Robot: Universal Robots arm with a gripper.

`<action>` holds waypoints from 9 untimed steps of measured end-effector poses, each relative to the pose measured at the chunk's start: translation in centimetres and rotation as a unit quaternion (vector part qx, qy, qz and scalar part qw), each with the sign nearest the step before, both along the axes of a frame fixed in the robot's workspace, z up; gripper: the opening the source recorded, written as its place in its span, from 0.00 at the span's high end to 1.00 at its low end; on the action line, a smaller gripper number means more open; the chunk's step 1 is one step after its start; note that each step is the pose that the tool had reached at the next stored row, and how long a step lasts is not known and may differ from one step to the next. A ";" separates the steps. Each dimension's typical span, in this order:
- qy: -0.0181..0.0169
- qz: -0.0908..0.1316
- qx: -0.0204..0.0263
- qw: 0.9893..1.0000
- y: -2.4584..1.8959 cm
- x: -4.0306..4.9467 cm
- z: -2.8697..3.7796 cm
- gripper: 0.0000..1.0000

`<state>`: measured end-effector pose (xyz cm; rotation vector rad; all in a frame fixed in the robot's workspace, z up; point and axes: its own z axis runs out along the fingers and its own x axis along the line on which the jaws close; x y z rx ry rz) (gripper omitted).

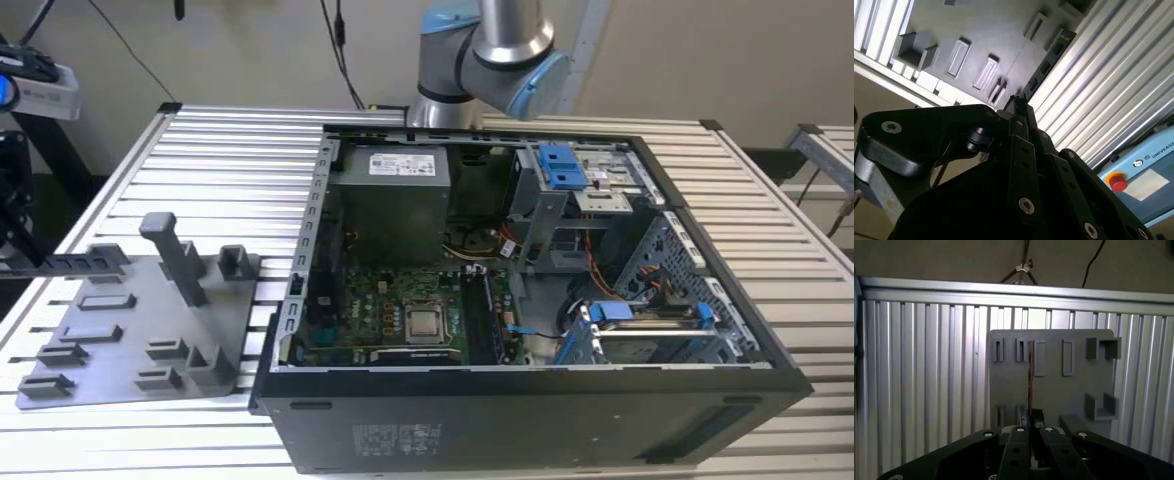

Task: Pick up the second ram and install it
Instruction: 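Pick up the second ram and move it above second insertion slot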

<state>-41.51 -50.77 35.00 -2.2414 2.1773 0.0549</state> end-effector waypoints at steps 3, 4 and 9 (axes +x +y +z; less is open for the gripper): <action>0.000 0.000 0.000 1.000 0.00 0.00 0.51 0.86; 0.000 0.000 0.000 1.000 0.00 0.00 0.66 0.86; 0.000 0.000 -0.001 1.000 0.00 0.00 1.42 0.86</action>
